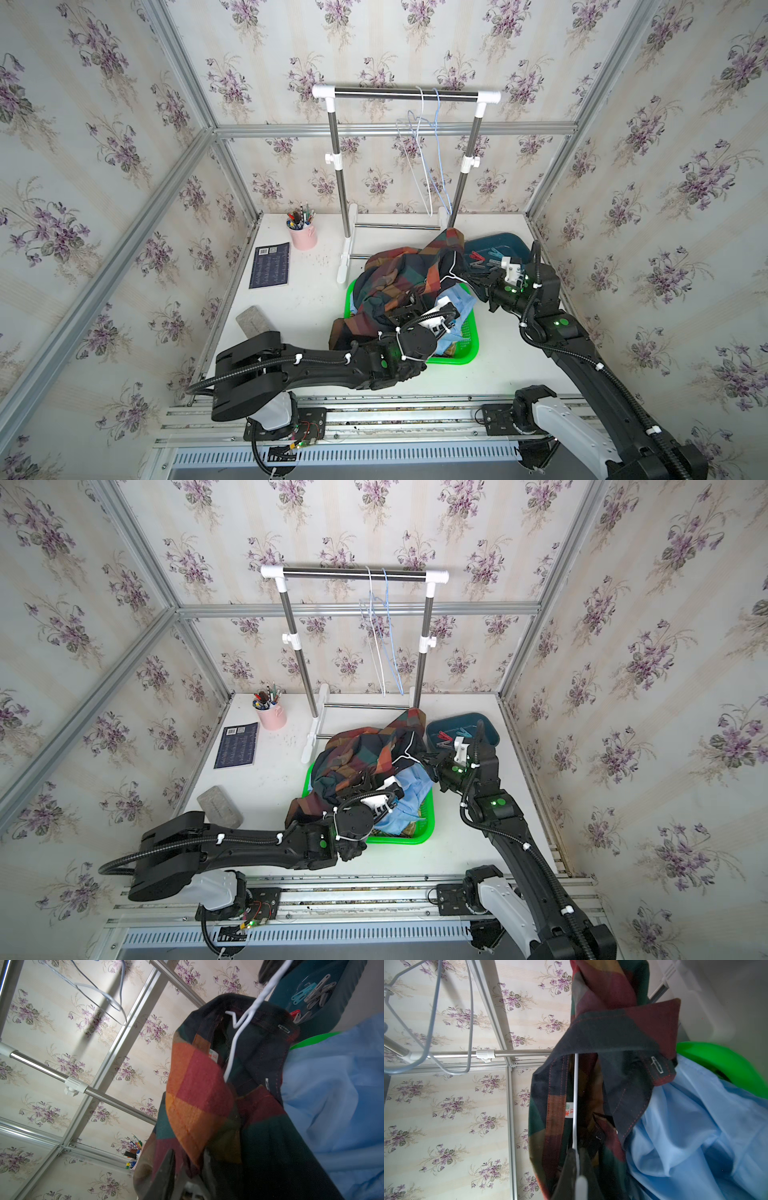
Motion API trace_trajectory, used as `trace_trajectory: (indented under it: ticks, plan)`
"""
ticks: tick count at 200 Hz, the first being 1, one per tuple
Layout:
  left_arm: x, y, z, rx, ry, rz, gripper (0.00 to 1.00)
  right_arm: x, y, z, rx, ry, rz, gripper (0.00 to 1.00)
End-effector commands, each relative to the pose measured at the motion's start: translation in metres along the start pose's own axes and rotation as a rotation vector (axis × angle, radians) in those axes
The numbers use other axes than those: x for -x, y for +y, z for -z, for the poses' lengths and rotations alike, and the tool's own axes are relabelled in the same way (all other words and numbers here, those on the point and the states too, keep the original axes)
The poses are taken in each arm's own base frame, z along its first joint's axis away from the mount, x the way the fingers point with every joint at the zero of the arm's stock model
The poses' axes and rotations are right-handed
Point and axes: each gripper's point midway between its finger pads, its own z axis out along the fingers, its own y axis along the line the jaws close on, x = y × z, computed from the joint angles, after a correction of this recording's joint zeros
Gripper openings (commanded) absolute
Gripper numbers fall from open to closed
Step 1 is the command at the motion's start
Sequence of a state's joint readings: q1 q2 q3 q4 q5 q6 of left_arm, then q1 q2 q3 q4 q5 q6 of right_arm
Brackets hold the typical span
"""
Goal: Remove the clothespins securing long-sleeve shirts to the hanger
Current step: Remove the clamp from the hanger, then place the hanger in the bin.
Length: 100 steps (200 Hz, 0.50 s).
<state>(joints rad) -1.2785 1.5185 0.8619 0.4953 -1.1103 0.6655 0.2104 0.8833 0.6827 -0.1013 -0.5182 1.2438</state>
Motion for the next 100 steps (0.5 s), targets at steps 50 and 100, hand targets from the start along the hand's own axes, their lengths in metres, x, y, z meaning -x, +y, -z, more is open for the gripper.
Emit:
trace_trajectory:
  ticks: [50,100]
  plan:
    - [-0.022,-0.006,0.007,-0.325,0.046,0.141,0.25,0.008,0.012,0.007,0.01,-0.054,0.08,0.0]
    - [-0.035,0.003,0.002,-0.465,0.087,0.304,0.31,0.006,0.012,0.01,0.006,-0.055,0.12,0.0]
